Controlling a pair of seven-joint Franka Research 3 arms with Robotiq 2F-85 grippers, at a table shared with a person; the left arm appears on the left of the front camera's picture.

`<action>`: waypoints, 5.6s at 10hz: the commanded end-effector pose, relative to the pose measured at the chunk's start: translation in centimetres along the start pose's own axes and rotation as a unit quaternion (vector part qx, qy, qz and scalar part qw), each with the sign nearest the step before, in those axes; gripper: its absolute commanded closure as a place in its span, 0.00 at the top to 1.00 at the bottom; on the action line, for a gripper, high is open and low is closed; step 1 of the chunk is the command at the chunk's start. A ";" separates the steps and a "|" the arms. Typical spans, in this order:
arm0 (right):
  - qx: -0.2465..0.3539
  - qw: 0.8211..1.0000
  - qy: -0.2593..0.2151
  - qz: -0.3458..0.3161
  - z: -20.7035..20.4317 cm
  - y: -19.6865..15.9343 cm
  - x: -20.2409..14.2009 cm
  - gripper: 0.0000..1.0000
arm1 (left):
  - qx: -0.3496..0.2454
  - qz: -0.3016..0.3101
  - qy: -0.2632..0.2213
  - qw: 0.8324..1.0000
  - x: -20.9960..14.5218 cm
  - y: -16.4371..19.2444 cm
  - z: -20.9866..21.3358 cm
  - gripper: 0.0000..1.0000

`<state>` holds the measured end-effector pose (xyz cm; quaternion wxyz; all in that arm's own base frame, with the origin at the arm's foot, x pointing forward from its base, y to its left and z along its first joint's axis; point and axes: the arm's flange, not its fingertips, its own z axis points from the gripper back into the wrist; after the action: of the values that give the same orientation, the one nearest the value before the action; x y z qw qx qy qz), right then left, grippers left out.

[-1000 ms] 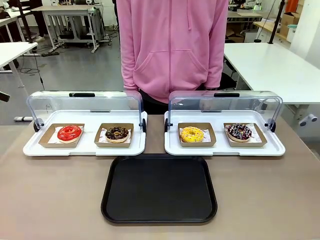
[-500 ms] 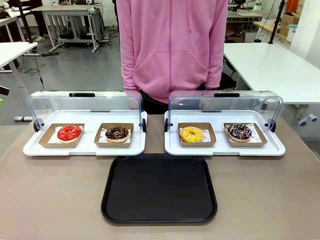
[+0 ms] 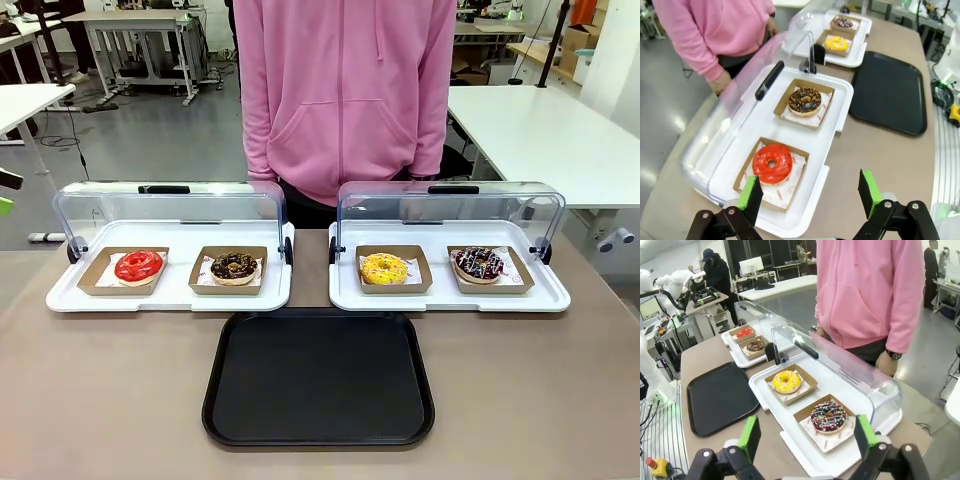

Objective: Move the fourth donut from the left to the tray.
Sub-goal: Pick up the Paper togo box containing the Donut indicated by the person and place it on the Handle tray.

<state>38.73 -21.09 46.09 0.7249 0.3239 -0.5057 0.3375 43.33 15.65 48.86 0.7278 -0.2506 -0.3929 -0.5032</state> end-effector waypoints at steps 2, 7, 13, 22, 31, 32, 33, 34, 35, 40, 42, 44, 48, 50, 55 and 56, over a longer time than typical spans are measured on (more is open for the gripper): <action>0.004 0.999 -0.017 0.032 -0.1 -0.3 -0.1 1.00 | 0.015 -0.035 -0.042 0.998 -1.0 0.0 -0.6 1.00; 0.000 1.000 0.000 0.003 -0.1 0.0 0.0 1.00 | 0.005 -0.021 -0.021 1.000 -0.3 0.0 -0.4 1.00; 0.000 1.000 0.000 0.003 -0.1 0.0 0.0 1.00 | 0.005 -0.021 -0.021 1.000 -0.3 0.0 -0.4 1.00; 0.000 1.000 0.000 0.003 -0.1 0.0 0.0 1.00 | 0.005 -0.021 -0.021 1.000 -0.3 0.0 -0.4 1.00; 0.000 1.000 0.000 0.003 -0.1 0.0 0.0 1.00 | 0.005 -0.021 -0.021 1.000 -0.3 0.0 -0.4 1.00; 0.000 1.000 0.000 0.003 -0.1 0.0 0.0 1.00 | 0.005 -0.021 -0.021 1.000 -0.3 0.0 -0.4 1.00; 0.000 1.000 0.000 0.003 -0.1 0.0 0.0 1.00 | 0.005 -0.021 -0.021 1.000 -0.3 0.0 -0.4 1.00; 0.000 1.000 0.000 0.003 -0.1 0.0 0.0 1.00 | 0.005 -0.021 -0.021 1.000 -0.3 0.0 -0.4 1.00; 0.000 1.000 0.000 0.003 -0.1 0.0 0.0 1.00 | 0.005 -0.021 -0.021 1.000 -0.3 0.0 -0.4 1.00; 0.000 1.000 0.000 0.003 -0.1 0.0 0.0 1.00 | 0.005 -0.021 -0.021 1.000 -0.3 0.0 -0.4 1.00; 0.000 1.000 0.000 0.003 -0.1 0.0 0.0 1.00 | 0.005 -0.021 -0.021 1.000 -0.3 0.0 -0.4 1.00; 0.000 1.000 0.000 0.003 -0.1 0.0 0.0 1.00 | 0.005 -0.021 -0.021 1.000 -0.3 0.0 -0.4 1.00; 0.000 1.000 0.000 0.003 -0.1 0.0 0.0 1.00 | 0.005 -0.021 -0.021 1.000 -0.3 0.0 -0.4 1.00; 0.000 1.000 0.000 0.003 -0.1 0.0 0.0 1.00 | 0.005 -0.021 -0.021 1.000 -0.3 0.0 -0.4 1.00; 0.000 1.000 0.000 0.003 -0.1 0.0 0.0 1.00 | 0.005 -0.021 -0.021 1.000 -0.3 0.0 -0.4 1.00; 0.000 1.000 0.000 0.003 -0.1 0.0 0.0 1.00 | 0.005 -0.021 -0.021 1.000 -0.3 0.0 -0.4 1.00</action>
<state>38.74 -21.16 45.76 0.7248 0.3203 -0.5052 0.3418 43.45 15.48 48.09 0.7071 -0.2481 -0.4212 -0.5109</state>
